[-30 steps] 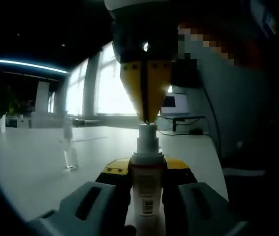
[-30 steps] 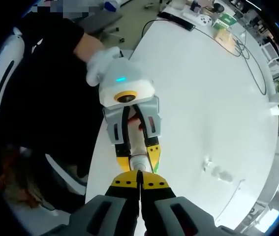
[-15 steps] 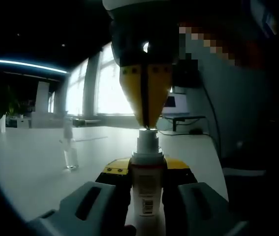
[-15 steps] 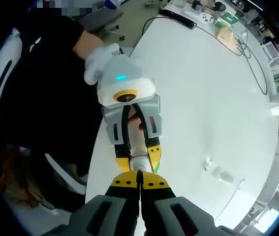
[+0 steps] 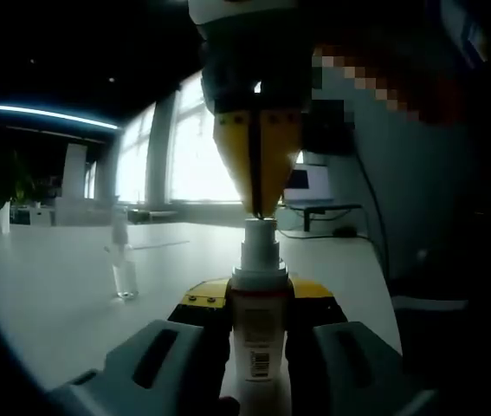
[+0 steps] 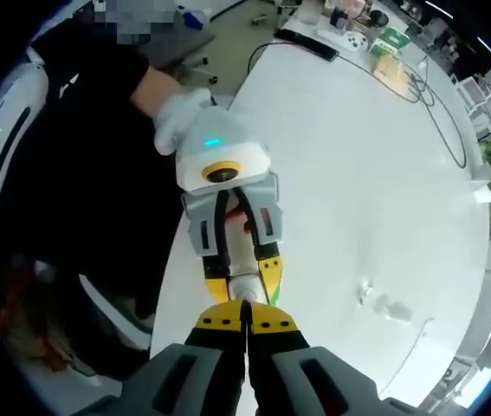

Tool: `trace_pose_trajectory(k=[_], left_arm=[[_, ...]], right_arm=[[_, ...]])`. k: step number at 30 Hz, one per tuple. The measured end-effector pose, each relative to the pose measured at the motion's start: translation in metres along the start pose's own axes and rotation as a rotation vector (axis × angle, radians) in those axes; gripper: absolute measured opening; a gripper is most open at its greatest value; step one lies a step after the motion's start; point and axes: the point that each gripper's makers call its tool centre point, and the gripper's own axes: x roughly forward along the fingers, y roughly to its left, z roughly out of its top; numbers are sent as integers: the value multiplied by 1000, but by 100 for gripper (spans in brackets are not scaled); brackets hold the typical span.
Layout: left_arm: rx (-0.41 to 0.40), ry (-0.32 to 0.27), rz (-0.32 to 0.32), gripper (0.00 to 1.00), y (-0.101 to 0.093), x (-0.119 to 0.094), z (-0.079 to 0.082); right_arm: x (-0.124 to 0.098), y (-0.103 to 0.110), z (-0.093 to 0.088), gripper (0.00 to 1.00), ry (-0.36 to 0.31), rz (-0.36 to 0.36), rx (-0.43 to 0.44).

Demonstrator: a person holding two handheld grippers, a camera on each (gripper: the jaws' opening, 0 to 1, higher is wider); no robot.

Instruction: Clamp pump bottle remove cover press pump head put on cover

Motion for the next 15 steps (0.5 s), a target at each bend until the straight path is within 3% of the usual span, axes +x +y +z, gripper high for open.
trace_pose_trajectory(k=[15], left_arm=[[0, -1, 0, 14, 0, 0, 0]], right_arm=[[0, 0, 0, 0, 31, 1, 7]])
